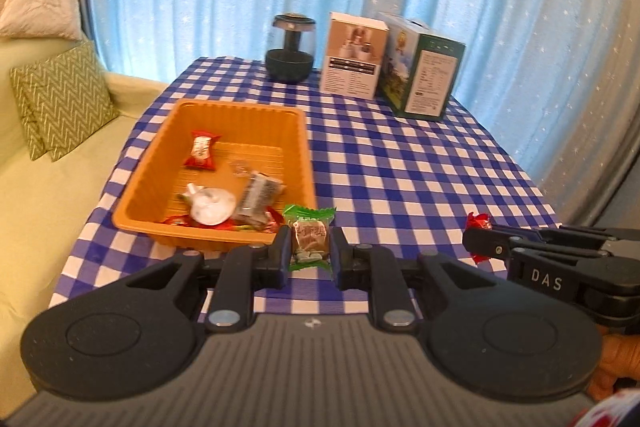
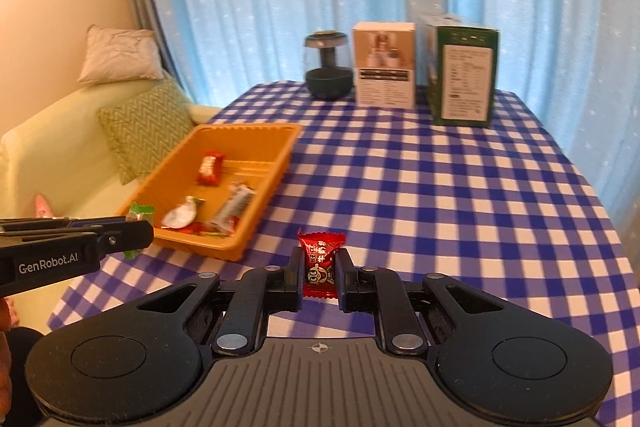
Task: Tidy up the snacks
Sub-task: 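Carry the green candy and red candy in both tools over the orange tray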
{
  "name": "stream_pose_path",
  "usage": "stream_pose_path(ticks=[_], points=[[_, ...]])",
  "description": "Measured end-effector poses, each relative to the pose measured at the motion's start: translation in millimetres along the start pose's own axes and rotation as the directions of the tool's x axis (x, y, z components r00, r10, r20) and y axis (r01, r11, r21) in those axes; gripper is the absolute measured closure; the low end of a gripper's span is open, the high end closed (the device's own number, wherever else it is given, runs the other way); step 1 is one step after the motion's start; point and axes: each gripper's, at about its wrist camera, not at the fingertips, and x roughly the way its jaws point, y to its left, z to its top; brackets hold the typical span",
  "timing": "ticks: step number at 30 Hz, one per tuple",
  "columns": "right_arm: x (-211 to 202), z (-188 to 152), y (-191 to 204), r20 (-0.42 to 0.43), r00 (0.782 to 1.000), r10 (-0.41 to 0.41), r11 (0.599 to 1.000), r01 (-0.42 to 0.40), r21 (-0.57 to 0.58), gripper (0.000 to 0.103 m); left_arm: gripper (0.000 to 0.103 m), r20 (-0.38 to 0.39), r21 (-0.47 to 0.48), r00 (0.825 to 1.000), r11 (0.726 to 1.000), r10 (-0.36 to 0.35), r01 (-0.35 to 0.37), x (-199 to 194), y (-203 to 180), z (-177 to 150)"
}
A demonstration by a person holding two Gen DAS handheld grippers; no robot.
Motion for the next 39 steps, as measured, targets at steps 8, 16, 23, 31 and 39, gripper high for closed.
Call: stream_pose_path(ticks=[8, 16, 23, 31, 39], points=[[14, 12, 24, -0.008, 0.999, 0.032, 0.999, -0.032, -0.033, 0.087, 0.085, 0.024, -0.042, 0.999, 0.999, 0.029, -0.028, -8, 35, 12], [30, 25, 42, -0.013, 0.998, 0.058, 0.997, -0.058, -0.054, 0.087, 0.085, 0.026, -0.055, 0.998, 0.997, 0.056, -0.055, -3, 60, 27], [46, 37, 59, -0.010, 0.996, 0.089, 0.993, -0.090, -0.071, 0.087, 0.085, 0.008, -0.045, 0.997, 0.996, 0.073, -0.073, 8, 75, 33], [69, 48, 73, -0.026, 0.994, 0.109, 0.989, -0.111, -0.094, 0.087, 0.085, -0.011, -0.030, 0.996, 0.996, 0.084, -0.084, 25, 87, 40], [96, 59, 77, -0.045, 0.992, 0.117, 0.988, -0.121, -0.100, 0.087, 0.085, -0.032, -0.010, 0.996, 0.997, 0.081, -0.082, 47, 97, 47]])
